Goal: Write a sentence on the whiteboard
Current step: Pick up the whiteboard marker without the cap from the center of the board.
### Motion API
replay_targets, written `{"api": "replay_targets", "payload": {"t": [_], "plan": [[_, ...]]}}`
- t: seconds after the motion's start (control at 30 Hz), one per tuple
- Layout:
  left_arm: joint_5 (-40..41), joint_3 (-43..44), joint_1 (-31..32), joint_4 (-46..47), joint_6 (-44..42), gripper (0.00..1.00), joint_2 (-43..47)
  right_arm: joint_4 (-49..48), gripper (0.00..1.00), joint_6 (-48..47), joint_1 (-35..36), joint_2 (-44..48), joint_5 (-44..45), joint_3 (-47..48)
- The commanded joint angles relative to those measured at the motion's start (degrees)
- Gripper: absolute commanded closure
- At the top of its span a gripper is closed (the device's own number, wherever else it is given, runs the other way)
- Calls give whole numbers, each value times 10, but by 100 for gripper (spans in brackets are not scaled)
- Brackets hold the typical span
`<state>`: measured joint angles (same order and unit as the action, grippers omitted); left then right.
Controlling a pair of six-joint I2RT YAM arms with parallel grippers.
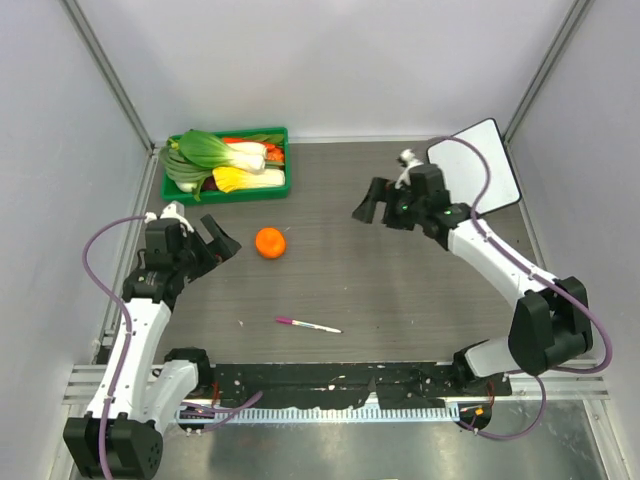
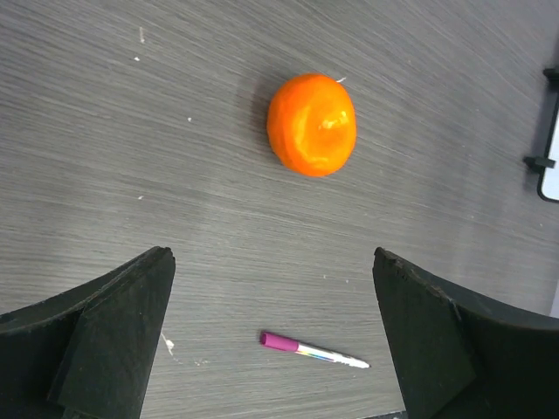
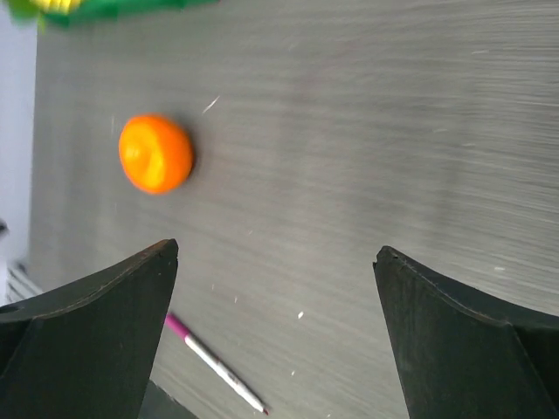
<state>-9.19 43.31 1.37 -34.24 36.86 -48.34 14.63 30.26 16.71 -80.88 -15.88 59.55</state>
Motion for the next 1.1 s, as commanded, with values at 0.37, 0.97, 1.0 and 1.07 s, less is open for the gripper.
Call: {"api": "replay_targets", "payload": {"t": [0.37,0.97,1.0,1.07], "plan": [[-18,128,-3,-42,-50,0,60,124,13,-200,380,-49,207,7],[-32,206,-3,-46,-52,0,114,105,34,-241,534,-257,218,117],[-32,205,-3,-47,-52,0,115,109,35,-241,535,-261,220,123],[-33,205,-3,-50,-52,0,115,106,36,-241,536,-262,212,127]]}}
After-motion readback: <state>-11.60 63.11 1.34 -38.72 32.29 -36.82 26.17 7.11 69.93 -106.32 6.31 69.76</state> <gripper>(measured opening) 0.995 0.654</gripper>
